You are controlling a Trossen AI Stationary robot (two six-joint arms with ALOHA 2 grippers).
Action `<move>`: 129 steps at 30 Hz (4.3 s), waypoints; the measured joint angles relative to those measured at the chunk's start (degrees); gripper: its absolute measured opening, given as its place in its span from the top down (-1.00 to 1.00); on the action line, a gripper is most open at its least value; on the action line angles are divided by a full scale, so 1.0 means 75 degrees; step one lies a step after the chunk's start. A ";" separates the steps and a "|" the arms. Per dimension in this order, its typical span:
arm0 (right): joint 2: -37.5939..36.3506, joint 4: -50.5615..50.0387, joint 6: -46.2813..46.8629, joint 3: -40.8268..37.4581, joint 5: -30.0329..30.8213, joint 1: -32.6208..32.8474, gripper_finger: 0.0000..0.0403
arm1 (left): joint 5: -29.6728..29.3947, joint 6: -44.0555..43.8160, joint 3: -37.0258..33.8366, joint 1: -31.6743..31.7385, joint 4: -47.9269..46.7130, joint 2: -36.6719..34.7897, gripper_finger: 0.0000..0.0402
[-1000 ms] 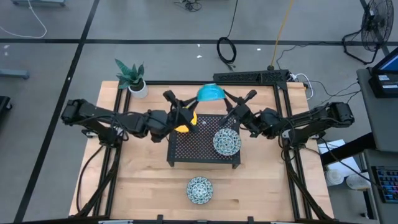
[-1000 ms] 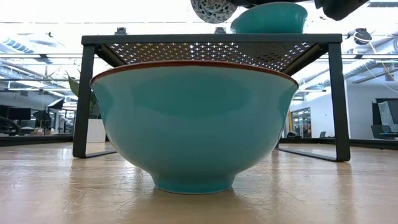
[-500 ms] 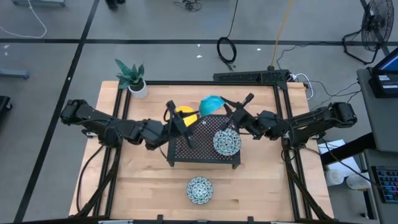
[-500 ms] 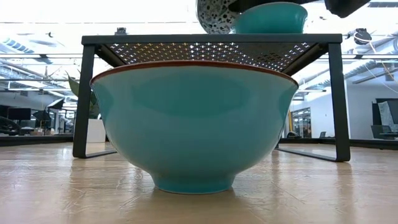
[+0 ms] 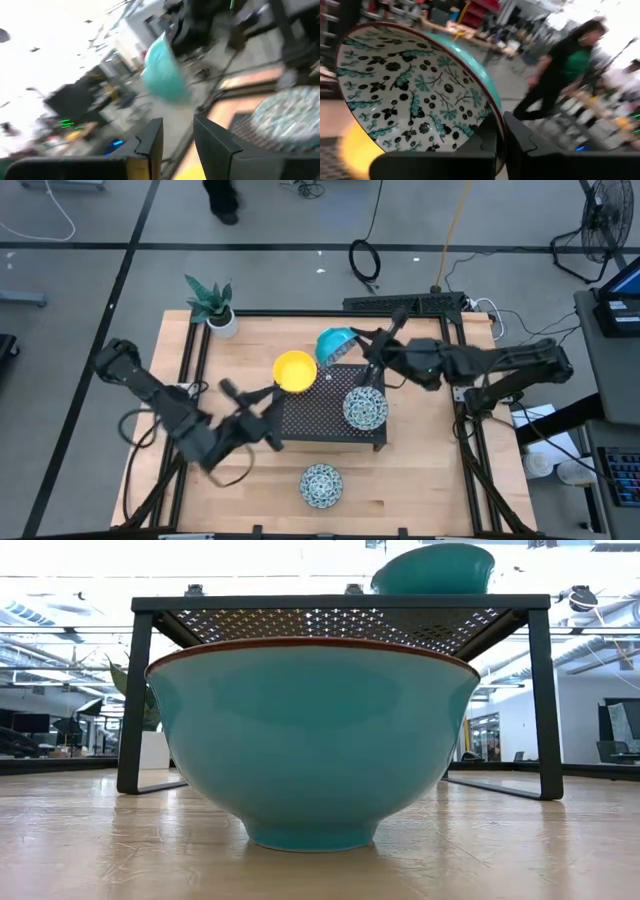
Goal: Pick & Place Mini bowls
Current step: Stack the left white patterned bowl on top of the white patterned bowl
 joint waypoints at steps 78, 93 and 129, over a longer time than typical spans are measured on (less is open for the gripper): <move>0.1590 -0.8902 0.6434 0.2219 -0.8183 -0.1704 1.00 | 0.5653 -0.5421 -0.0015 -0.0443 -0.6204 -0.1999 0.44; 0.1590 -0.8546 0.6312 0.2058 -0.8149 -0.1702 1.00 | 0.5653 -0.5420 -0.0015 -0.0443 -0.6204 -0.1999 0.44; 0.3828 -0.9786 0.5018 0.6884 -0.7074 -0.1520 1.00 | 0.5656 -0.5423 -0.0012 -0.0443 -0.6181 -0.1997 0.44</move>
